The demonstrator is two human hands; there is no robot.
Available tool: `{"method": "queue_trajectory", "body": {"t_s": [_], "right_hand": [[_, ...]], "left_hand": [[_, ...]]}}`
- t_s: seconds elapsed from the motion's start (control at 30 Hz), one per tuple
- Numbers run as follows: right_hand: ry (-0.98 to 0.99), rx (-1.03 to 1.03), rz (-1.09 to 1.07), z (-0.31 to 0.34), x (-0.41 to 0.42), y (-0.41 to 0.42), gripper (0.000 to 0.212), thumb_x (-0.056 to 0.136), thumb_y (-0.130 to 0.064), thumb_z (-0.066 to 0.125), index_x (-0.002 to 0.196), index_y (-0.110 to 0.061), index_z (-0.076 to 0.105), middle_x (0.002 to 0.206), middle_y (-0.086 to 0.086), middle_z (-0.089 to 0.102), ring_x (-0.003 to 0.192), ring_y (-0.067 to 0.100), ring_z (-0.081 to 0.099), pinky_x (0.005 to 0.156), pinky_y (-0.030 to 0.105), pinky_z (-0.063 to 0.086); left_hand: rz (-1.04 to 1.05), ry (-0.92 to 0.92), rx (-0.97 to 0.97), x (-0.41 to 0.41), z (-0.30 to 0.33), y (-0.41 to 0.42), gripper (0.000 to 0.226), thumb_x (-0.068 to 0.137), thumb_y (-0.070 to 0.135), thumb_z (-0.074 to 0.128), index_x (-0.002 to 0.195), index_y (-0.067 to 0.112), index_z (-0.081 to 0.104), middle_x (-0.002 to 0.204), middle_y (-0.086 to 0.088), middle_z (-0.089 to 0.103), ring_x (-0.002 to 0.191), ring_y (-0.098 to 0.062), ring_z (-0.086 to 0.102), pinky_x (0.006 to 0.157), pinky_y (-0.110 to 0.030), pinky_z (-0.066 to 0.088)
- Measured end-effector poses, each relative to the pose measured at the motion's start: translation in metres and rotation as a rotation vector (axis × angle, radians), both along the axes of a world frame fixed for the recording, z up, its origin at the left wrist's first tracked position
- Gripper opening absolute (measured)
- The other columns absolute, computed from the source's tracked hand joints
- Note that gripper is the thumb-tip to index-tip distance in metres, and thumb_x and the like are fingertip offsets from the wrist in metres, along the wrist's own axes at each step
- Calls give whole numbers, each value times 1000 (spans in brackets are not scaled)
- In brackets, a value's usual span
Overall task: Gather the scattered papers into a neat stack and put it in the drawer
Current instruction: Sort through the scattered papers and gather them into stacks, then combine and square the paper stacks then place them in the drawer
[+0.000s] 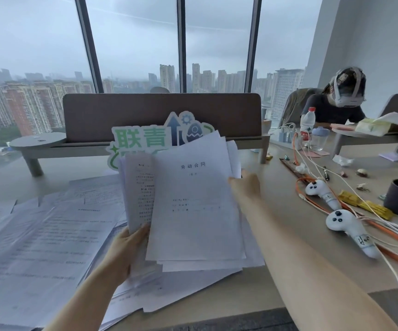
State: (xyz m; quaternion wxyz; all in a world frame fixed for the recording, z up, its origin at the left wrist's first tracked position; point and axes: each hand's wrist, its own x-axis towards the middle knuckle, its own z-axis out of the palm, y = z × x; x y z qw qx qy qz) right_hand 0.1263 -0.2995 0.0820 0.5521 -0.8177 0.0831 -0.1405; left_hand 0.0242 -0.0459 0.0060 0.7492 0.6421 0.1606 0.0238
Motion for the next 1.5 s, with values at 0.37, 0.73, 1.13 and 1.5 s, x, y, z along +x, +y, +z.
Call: {"method": "queue_trajectory", "body": {"t_s": [0.37, 0.73, 1.13, 1.5], "right_hand": [[315, 293, 230, -54, 4, 20, 17, 94, -10, 55, 109, -16, 59, 101, 8, 65, 94, 28, 63, 81, 36, 53], [-325, 379, 46, 15, -13, 31, 32, 87, -7, 55, 112, -23, 46, 75, 5, 63, 57, 17, 50, 55, 25, 41], [-92, 182, 237, -63, -59, 11, 26, 94, -12, 54, 101, -33, 66, 93, -18, 73, 89, 2, 69, 83, 31, 57], [-30, -148, -109, -50, -35, -81, 16, 88, -13, 55, 97, -15, 67, 88, 6, 69, 84, 32, 61, 67, 33, 44]], "left_hand": [[-115, -47, 49, -3, -1, 1, 29, 84, 6, 68, 111, 14, 61, 101, -15, 73, 86, -35, 71, 68, -42, 60], [98, -428, 321, 19, 45, -26, 9, 90, 16, 63, 93, 25, 61, 90, 0, 70, 79, -16, 67, 67, -32, 55], [102, -261, 264, 14, 10, -50, 6, 91, 12, 61, 91, 8, 65, 76, 3, 65, 72, -13, 61, 57, -22, 46], [-122, -118, 267, 51, 30, -125, 25, 85, 12, 60, 110, 15, 57, 100, -4, 67, 85, -19, 64, 61, -27, 50]]}}
